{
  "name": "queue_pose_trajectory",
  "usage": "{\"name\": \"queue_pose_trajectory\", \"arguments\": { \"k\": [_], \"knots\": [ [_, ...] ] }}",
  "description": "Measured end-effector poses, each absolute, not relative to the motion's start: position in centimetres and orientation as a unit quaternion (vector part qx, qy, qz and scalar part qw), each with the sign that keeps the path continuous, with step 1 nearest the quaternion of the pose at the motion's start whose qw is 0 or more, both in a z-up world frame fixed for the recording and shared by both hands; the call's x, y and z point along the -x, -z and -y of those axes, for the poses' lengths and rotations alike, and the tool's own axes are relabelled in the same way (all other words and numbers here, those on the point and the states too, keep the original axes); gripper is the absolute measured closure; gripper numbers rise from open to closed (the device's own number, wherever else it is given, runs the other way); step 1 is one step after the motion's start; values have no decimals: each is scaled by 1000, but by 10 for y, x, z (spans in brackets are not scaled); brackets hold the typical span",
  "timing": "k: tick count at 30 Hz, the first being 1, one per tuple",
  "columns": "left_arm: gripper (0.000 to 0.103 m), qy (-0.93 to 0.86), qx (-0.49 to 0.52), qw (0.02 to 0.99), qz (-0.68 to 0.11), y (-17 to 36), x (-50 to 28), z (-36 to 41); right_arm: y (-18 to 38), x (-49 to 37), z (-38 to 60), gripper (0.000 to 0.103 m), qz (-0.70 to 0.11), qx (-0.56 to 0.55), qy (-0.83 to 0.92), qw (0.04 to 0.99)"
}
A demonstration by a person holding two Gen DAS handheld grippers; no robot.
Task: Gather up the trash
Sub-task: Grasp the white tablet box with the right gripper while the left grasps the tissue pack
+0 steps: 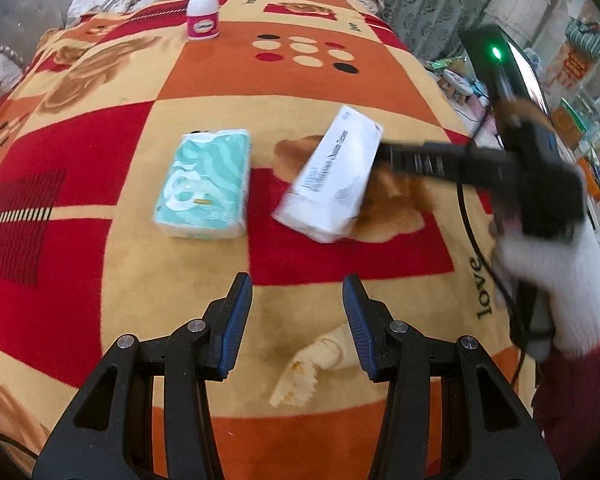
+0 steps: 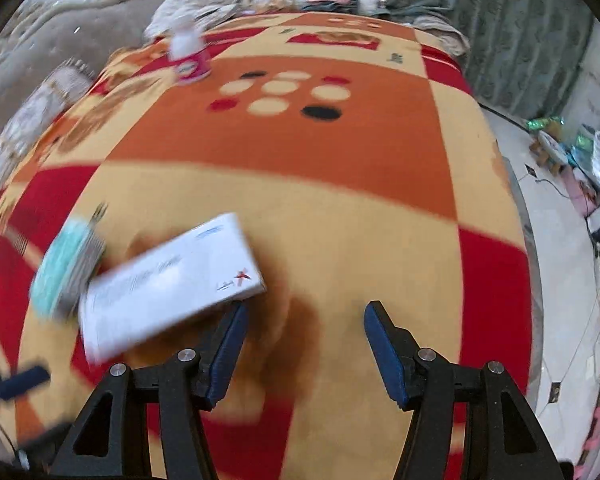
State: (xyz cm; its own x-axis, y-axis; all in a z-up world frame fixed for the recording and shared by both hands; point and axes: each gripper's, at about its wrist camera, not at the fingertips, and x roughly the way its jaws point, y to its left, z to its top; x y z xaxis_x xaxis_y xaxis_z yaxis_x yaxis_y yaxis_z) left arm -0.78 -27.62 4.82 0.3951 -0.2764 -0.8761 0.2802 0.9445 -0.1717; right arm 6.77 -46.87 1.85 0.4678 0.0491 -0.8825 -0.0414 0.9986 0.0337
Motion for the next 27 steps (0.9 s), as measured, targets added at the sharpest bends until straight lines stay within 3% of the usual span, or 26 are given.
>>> {"name": "queue_pose_trajectory", "arguments": {
  "k": [7, 9, 14, 16, 17, 20, 27],
  "knots": [
    [58, 158, 19, 839, -521, -47, 1, 256, -42, -84, 456, 44, -490, -60, -40, 869],
    [58, 156, 28, 841, -517, -50, 0, 250, -42, -79, 447, 34, -492, -88, -55, 864],
    [58, 145, 36, 856, -496, -63, -1, 239, -25, -74, 411, 33, -507, -80, -101, 852],
    [58, 138, 39, 861, -487, -67, -3, 236, -22, -73, 400, 41, -508, -48, -98, 855],
    [57, 134, 42, 864, -484, -69, -6, 233, -23, -69, 399, 55, -504, -30, -92, 858],
    [51, 116, 50, 870, -477, -69, -19, 229, -24, -58, 408, 56, -512, -28, -112, 851],
    [48, 100, 51, 864, -491, -52, -48, 234, -22, -29, 435, 56, -513, -31, -115, 850]
  ]
}}
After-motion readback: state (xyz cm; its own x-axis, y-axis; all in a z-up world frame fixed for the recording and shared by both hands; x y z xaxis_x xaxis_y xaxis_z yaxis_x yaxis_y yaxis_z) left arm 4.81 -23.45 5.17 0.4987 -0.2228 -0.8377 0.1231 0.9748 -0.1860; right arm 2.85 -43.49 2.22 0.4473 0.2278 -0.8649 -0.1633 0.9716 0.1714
